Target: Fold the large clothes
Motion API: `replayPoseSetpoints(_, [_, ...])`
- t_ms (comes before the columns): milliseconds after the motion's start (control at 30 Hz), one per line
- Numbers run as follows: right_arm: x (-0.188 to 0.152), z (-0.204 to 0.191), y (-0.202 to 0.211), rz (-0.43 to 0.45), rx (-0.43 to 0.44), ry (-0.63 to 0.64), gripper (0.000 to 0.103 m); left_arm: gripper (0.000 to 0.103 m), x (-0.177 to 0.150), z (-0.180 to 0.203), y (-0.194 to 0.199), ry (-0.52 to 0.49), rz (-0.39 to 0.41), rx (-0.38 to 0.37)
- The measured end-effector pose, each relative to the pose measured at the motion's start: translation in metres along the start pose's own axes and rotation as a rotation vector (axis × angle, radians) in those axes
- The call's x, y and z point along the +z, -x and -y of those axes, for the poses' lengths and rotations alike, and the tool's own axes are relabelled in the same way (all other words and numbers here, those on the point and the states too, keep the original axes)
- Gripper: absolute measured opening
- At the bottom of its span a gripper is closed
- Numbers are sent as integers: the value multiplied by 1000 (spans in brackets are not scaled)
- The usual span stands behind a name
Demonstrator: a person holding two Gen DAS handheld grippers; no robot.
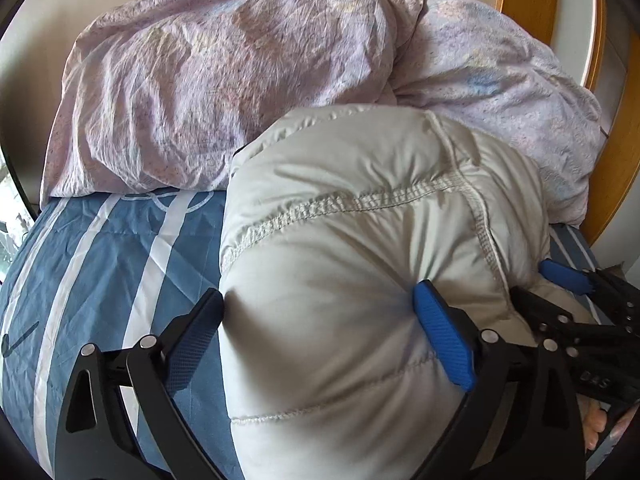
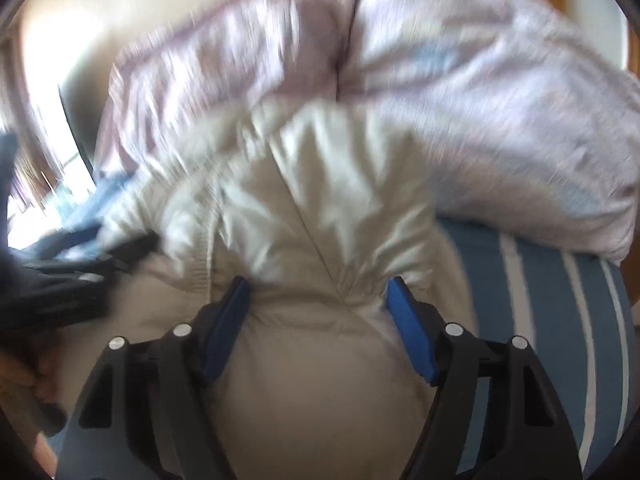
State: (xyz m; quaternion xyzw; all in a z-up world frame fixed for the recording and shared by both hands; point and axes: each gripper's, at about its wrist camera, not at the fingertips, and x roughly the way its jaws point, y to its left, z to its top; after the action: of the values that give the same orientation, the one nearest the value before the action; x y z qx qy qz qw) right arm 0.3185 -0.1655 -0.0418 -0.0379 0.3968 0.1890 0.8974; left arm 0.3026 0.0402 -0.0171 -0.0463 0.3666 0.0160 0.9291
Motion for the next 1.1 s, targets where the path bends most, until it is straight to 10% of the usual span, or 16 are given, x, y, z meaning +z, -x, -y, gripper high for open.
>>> replayPoseSetpoints(1100, [17,27,-57,1,-12,-65,75,102,-10,24,-31,46,64,156])
